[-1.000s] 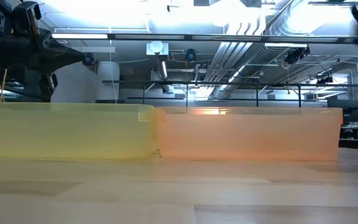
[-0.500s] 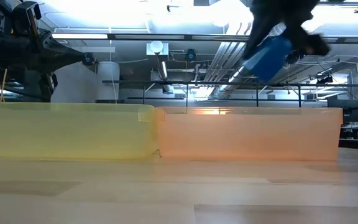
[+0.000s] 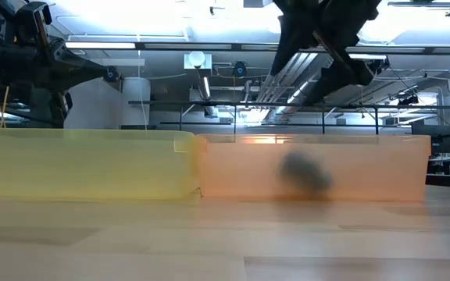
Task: Sort blocks by size
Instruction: Put the left large yellow game piece into the orange bin
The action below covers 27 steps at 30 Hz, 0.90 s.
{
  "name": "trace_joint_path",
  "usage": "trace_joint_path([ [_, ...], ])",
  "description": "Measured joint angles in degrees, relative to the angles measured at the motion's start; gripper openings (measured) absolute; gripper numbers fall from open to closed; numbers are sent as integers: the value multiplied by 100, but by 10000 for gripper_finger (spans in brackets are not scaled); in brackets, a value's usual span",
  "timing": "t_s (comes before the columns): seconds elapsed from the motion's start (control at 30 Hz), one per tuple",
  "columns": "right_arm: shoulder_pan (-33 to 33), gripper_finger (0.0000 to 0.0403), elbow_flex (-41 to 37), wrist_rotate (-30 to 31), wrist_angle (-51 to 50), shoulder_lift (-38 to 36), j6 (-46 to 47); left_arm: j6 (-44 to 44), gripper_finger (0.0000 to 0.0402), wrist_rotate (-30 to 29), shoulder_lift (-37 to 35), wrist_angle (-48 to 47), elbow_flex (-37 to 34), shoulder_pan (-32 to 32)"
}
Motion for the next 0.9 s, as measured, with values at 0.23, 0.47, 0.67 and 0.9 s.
trace_joint_path([
  [0.23, 116, 348, 0, -157, 260, -13, -116, 0, 0, 0, 0, 0, 0, 0],
  [0.47, 335, 348, 0, -181, 406, -13, -115, -1, 0, 0, 0, 1, 1, 0],
  [0.67, 482, 348, 0, -167, 536, -13, 125, -39, 0, -92, 0, 25, -1, 0],
  [0.9, 491, 348, 0, 121, 579, -13, 544, -254, 0, -356, 0, 405, -3, 0],
])
